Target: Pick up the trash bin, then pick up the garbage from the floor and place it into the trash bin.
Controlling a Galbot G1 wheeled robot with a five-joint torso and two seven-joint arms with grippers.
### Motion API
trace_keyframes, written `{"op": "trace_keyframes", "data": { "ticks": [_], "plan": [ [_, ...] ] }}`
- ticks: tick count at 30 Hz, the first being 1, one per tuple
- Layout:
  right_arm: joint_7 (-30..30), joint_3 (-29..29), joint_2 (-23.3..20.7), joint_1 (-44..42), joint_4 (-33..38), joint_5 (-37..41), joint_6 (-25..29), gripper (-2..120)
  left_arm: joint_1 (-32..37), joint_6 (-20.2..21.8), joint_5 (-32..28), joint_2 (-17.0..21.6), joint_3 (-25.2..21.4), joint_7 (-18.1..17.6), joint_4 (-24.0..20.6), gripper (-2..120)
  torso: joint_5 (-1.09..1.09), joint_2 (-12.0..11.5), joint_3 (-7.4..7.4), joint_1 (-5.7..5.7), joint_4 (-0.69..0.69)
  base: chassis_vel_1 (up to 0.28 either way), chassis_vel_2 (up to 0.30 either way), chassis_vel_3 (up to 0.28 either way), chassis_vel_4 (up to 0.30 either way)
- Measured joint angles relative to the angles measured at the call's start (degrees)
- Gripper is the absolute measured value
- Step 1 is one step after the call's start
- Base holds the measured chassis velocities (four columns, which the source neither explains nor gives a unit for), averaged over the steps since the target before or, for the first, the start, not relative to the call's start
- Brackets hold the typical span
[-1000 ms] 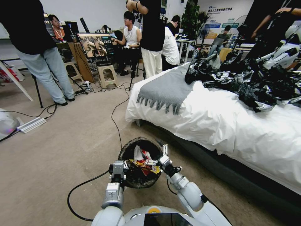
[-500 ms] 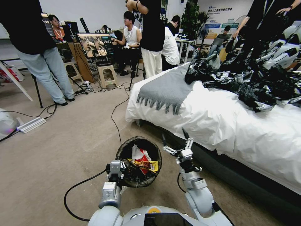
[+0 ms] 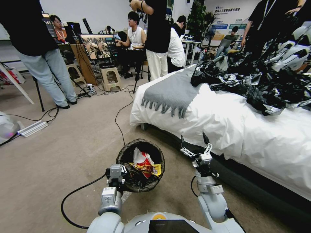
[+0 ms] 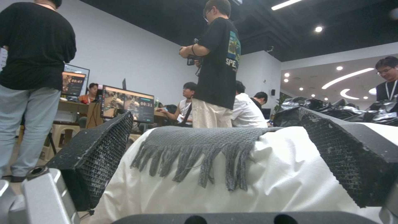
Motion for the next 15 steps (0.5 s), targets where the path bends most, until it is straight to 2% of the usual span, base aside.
{"op": "trace_keyframes", "data": {
  "ticks": [7, 15],
  "plan": [
    [-0.1, 0.2, -0.3, 0.3, -0.7, 0.3, 0.0, 100, 0.0, 0.1, -0.3, 0.0, -0.6, 0.1, -0.5, 0, 0.00, 0.0, 0.00, 0.00, 0.00, 0.048, 0.045, 0.045, 0.047],
    [-0.1, -0.1, -0.1, 0.5, -0.9, 0.2, -0.2, 100, -0.1, 0.5, -0.8, 0.0, -0.8, 0.2, -0.9, 0, 0.00, 0.0, 0.00, 0.00, 0.00, 0.092, 0.095, 0.088, 0.087]
  ]
}}
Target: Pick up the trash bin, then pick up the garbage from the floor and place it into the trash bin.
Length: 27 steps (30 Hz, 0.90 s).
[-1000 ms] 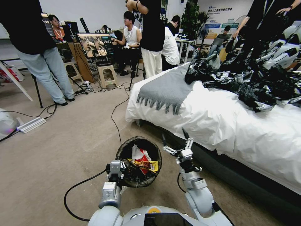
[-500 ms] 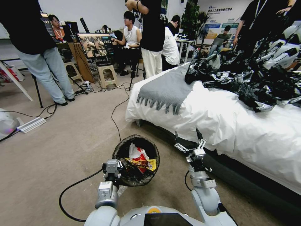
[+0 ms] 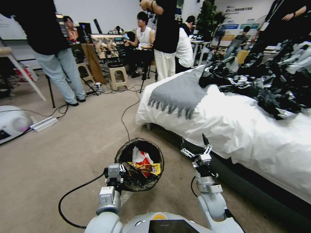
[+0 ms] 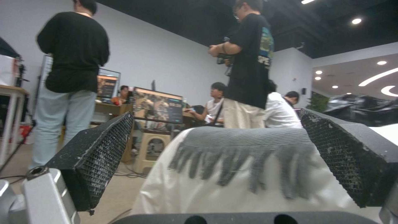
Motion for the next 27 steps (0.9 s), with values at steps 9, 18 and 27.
{"op": "trace_keyframes", "data": {
  "ticks": [9, 18, 27],
  "plan": [
    [-0.3, -1.3, 0.5, 0.9, -0.7, -1.0, -0.4, 100, 0.0, 0.1, -0.5, -0.1, -0.7, 0.0, -0.4, 0, 0.00, 0.0, 0.00, 0.00, 0.00, 0.118, 0.122, 0.127, 0.118],
    [-0.7, -2.3, 0.9, 1.0, -1.1, -2.0, -0.5, 100, -0.5, 0.4, -1.8, -0.2, -2.1, 0.1, -1.3, 0, 0.00, 0.0, 0.00, 0.00, 0.00, 0.136, 0.124, 0.124, 0.128],
    [-1.0, -1.7, 0.8, 0.8, -1.1, -1.9, -0.1, 100, -1.2, 0.2, -2.0, -0.4, -2.6, -0.1, -0.7, 0, 0.00, 0.0, 0.00, 0.00, 0.01, 0.129, 0.115, 0.123, 0.132]
  ]
}}
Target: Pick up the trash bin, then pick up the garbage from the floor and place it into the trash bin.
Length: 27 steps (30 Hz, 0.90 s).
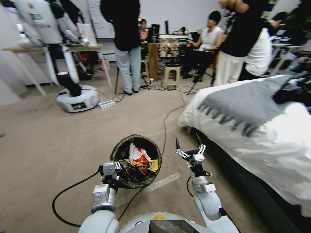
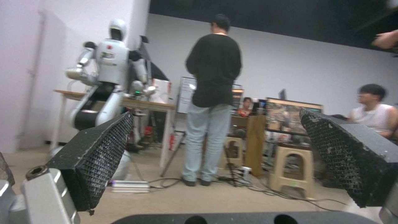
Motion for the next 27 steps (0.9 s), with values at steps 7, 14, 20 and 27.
{"op": "trace_keyframes", "data": {
  "ticks": [7, 14, 20, 27],
  "plan": [
    [-0.2, 0.1, 0.2, -0.1, 0.0, 0.0, 0.1, 100, -0.1, -0.4, 0.5, -0.1, 0.2, 0.0, 0.7, 0, 0.00, 0.0, 0.00, 0.00, 0.00, 0.084, 0.086, 0.092, 0.080],
    [-0.3, 0.2, 0.2, -0.2, 0.1, 0.0, 0.2, 100, -0.4, -0.3, 0.3, -0.1, 0.4, -0.1, 0.9, 0, 0.00, 0.0, 0.00, 0.00, -0.01, 0.000, 0.000, 0.000, 0.000],
    [-0.3, 0.3, -0.2, -0.5, 0.0, 0.0, 0.6, 100, -0.8, 1.6, -1.9, 0.0, -0.5, -1.0, 0.9, 0, 0.00, 0.0, 0.00, 0.00, -0.02, 0.000, 0.000, 0.000, 0.000],
    [-0.5, 0.8, -0.6, -1.5, -0.4, -0.2, 1.8, 100, -3.7, 8.3, -8.9, -0.1, -2.7, -4.6, 3.6, 0, 0.01, 0.0, 0.00, 0.00, -0.01, 0.000, 0.000, 0.000, 0.000]
  ]
}}
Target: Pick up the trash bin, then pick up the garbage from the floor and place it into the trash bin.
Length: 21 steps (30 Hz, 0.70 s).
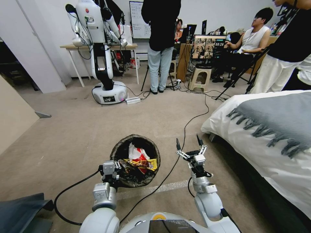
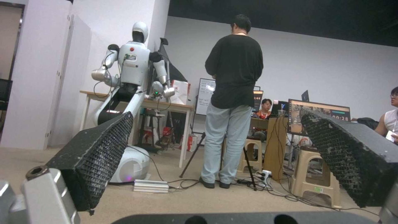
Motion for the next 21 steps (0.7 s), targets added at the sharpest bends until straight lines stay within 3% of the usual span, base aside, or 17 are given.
{"op": "trace_keyframes", "data": {
  "ticks": [9, 21],
  "plan": [
    [-0.5, 0.1, 0.0, -0.3, -0.2, -0.4, 0.5, 100, -2.9, 3.4, -8.4, -0.1, -1.0, -3.1, 3.5, 0, -0.01, 0.0, 0.00, 0.00, 0.00, 0.000, 0.000, 0.000, 0.000],
    [-0.7, -0.2, 0.1, -0.3, -0.5, -0.9, 0.7, 100, -4.7, 4.9, -15.6, -0.1, -2.4, -4.8, 8.4, 0, 0.00, 0.0, 0.00, 0.00, 0.00, 0.000, 0.000, 0.000, 0.000]
  ]
}}
